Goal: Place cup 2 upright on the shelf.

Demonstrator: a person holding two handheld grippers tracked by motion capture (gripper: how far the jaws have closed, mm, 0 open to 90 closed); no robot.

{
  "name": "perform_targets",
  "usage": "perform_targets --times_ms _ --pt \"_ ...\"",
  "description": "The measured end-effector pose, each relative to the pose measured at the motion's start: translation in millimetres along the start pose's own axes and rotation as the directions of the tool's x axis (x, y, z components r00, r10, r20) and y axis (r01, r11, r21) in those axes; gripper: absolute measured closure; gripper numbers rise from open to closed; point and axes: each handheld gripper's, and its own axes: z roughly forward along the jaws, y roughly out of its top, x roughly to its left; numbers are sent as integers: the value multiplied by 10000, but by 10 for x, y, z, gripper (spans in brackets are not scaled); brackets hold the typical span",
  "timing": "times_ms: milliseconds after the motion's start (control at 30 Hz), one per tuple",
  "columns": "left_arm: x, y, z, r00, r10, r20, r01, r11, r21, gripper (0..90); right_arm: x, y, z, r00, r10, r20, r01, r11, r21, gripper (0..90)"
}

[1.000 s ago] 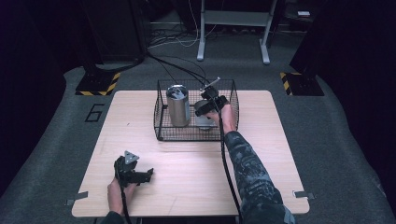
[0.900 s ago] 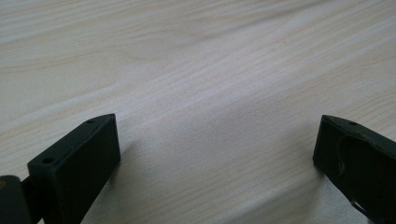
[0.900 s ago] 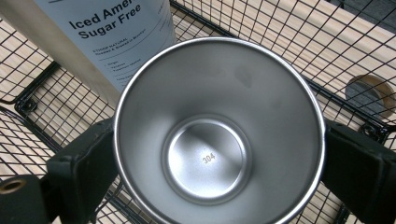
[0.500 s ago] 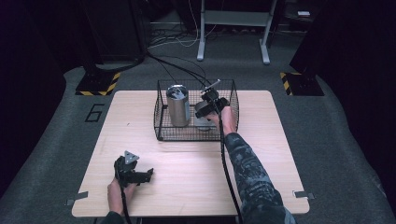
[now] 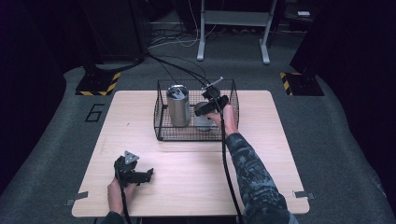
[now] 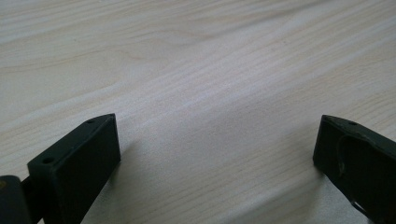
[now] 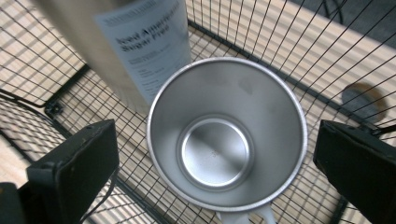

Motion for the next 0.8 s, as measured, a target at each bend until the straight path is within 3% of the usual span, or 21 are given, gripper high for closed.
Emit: perform_targets --times_ms 367,567,733,800 --pt "1 1 0 10000 -6 7 6 10000 -4 5 171 -94 -527 9978 -666 -38 656 9904 -1219 0" --pt "-1 0 0 10000 -25 10 25 10000 -4 5 299 -267 -794 9943 -1065 -33 1041 9783 -1794 0" --pt "2 1 -1 10000 -7 31 7 10000 21 5 371 -460 -971 9879 -1531 243 1549 9673 -2007 0" --pt "-1 0 0 10000 -20 7 20 10000 -2 4 392 -561 -1026 9888 -1450 352 1492 9674 -2046 0"
